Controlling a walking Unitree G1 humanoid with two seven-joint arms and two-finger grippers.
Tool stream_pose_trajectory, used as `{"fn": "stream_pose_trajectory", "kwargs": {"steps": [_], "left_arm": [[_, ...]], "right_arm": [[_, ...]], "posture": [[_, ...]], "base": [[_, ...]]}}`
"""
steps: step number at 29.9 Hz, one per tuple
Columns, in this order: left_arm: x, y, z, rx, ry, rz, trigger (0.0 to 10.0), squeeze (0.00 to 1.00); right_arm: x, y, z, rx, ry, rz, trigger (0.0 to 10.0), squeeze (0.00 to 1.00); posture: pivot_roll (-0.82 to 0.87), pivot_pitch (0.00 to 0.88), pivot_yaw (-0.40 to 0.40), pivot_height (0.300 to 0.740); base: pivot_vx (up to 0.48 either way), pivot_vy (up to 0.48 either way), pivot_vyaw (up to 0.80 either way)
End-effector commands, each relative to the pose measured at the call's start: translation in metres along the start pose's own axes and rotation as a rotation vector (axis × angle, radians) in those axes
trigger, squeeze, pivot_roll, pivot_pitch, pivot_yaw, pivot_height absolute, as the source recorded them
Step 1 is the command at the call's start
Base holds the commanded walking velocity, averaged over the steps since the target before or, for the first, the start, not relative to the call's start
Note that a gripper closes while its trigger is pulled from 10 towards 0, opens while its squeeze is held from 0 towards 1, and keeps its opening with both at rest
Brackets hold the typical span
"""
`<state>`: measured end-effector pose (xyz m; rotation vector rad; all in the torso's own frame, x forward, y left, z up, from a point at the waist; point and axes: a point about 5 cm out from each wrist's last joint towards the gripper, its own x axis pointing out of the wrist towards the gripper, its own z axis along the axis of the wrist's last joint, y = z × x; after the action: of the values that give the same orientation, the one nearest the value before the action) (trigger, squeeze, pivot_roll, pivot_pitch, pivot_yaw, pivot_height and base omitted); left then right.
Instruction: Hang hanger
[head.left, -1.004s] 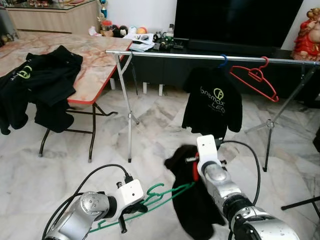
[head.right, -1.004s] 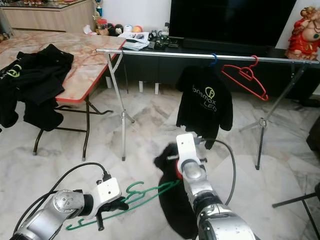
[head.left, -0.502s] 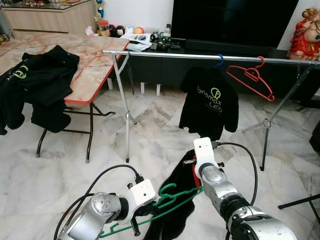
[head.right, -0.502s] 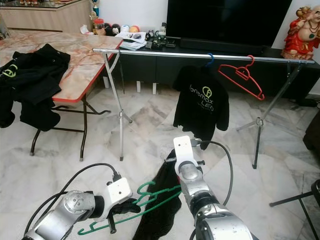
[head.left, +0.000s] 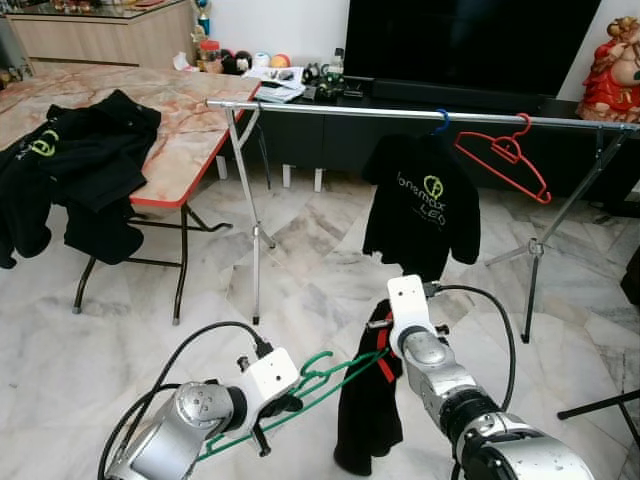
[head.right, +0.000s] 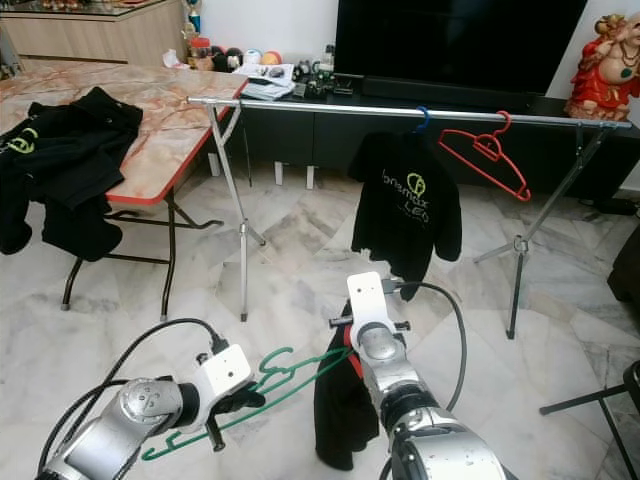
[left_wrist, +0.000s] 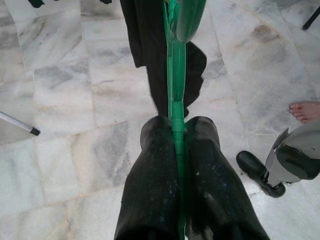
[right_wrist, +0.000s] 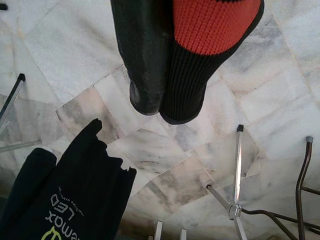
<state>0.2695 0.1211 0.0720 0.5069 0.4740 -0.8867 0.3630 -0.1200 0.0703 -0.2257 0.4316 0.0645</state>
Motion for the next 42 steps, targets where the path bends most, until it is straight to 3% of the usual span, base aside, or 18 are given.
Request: {"fn": "stream_pose_trajectory", "kwargs": {"steps": [1,14,20,22,29,32,35,42], "left_arm": [[-0.004,0.005,-0.003,-0.001,0.020,0.038,10.0,0.00],[-0.015,0.011,-0.009,-0.001,0.044,0.066,10.0,0.00],[-0.012,0.008,0.002,-0.037,-0.028,0.050,10.0,0.00],[-0.010,0.006,0.014,-0.082,-0.101,0.042,10.0,0.00],[-0.005,0.000,0.021,-0.101,-0.131,0.006,10.0,0.00],[0.001,0.009,0.019,-0.088,-0.082,0.142,10.0,0.00],[0.006,0.012,0.018,-0.104,-0.052,0.205,10.0,0.00],[0.015,0.005,0.021,-0.098,-0.033,0.191,10.0,0.00]], "right_arm": [[0.001,-0.006,0.005,0.004,-0.009,-0.014,10.0,0.00],[0.002,-0.020,0.006,-0.003,-0.007,-0.041,10.0,0.00],[0.001,-0.015,0.002,-0.008,0.007,-0.024,10.0,0.00],[0.001,-0.011,0.001,0.007,0.015,-0.011,10.0,0.00],[0.000,-0.006,-0.002,0.046,0.030,0.003,10.0,0.00],[0.000,-0.003,-0.001,0.121,0.039,0.005,10.0,0.00],[0.001,-0.003,0.000,0.169,0.040,-0.010,10.0,0.00],[0.001,-0.005,0.003,0.195,0.033,-0.034,10.0,0.00]], "posture": [[0.20,0.000,-0.076,0.740],[0.20,0.000,-0.081,0.740],[0.20,0.000,-0.080,0.740],[0.20,0.000,-0.081,0.740],[0.20,0.000,-0.081,0.740],[0.20,0.000,-0.081,0.740],[0.20,0.000,-0.080,0.740],[0.19,0.000,-0.077,0.740]], "base": [[0.000,0.000,0.00],[0.000,0.000,0.00],[0.000,0.000,0.00],[0.000,0.000,0.00],[0.000,0.000,0.00],[0.000,0.000,0.00],[0.000,0.000,0.00],[0.000,0.000,0.00]]}}
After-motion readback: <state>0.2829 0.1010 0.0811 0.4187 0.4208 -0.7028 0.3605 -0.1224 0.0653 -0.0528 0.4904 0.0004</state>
